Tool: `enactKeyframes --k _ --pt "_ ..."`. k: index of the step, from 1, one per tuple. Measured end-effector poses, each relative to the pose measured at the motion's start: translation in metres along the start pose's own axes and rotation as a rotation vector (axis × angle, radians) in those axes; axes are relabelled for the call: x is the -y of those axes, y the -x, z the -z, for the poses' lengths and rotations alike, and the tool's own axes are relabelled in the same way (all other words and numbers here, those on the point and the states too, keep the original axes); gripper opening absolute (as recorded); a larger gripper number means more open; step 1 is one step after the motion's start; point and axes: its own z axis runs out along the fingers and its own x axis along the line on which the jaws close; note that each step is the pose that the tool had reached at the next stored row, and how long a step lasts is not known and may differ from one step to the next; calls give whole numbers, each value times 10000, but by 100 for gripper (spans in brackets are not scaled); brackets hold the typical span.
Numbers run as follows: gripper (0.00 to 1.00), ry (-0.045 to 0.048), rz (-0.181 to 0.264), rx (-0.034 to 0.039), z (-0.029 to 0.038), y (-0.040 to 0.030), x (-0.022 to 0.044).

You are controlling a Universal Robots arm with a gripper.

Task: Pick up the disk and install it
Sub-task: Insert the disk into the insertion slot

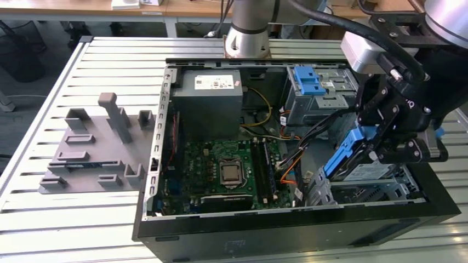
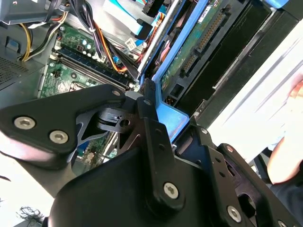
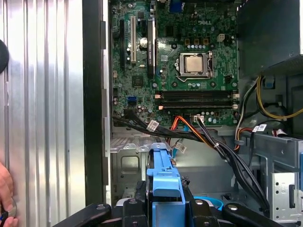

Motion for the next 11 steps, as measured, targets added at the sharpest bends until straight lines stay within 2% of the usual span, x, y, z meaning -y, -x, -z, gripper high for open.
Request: enactKeyframes --k 11 --pt "36 0 0 -1 -67 -3 1"
